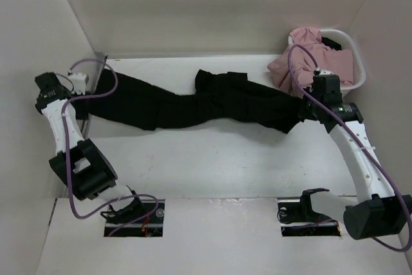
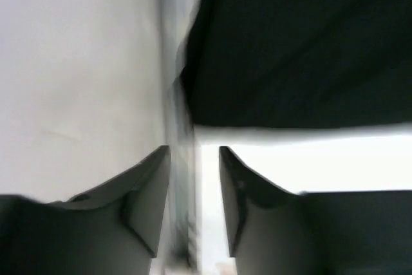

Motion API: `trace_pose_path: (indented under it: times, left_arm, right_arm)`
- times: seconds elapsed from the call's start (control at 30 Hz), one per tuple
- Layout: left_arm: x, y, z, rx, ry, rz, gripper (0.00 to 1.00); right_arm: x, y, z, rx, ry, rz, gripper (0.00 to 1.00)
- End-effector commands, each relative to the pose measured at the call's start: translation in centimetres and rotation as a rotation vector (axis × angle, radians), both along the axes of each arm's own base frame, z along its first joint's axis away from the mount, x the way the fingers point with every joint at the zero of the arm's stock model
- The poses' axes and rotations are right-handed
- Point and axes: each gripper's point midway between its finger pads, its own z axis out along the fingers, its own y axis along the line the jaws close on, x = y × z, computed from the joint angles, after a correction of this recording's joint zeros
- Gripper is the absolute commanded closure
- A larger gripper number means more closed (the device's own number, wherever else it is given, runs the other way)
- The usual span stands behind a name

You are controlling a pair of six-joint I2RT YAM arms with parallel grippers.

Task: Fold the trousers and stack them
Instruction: Flatten the trousers out

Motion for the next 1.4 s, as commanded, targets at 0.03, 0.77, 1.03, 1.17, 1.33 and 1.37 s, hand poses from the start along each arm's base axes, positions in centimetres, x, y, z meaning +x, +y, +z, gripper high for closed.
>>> trace_pose_path:
  times: [0.03,0.77,1.03,1.17,1.33,1.37]
  left_arm:
    - [-8.8,-0.8,-8.4,-0.18,0.402,-0.069,0.46]
    - [18.2,-11.4,-11.1,-0.187,0.2,-0.183,0.29]
    - [15.8,-10.8,-17.4,-0.172,0.367,-0.112,0.39]
    - [14.5,-11.8,-18.3,-0.195,0.38,-0.14,0.92]
    - [19.1,-8.9,-8.4,-0.105,0.061,-0.102,1.0]
    - [20.2,-7.4,-4.5,-0.077,-0.043,-0.078,1.0]
  right_arm:
    - [-2.0,-1.6,-0.3,0.004,0.01,-0.061,0.98]
    - [-1.4,-0.8,-8.0,-0.004,0.194,-0.038,0.98]
    - [-1.3,-0.7,-8.7,0.001,0.205,-0.043,0.98]
    - [-0.8,-0.6,-8.5,0.007,0.197,-0.043,0.98]
    - [3.3,-1.3,-4.5,0.006,0.087,-0.062,1.0]
    - [4.3,-1.5,-3.0,0.005,0.049,-0.068,1.0]
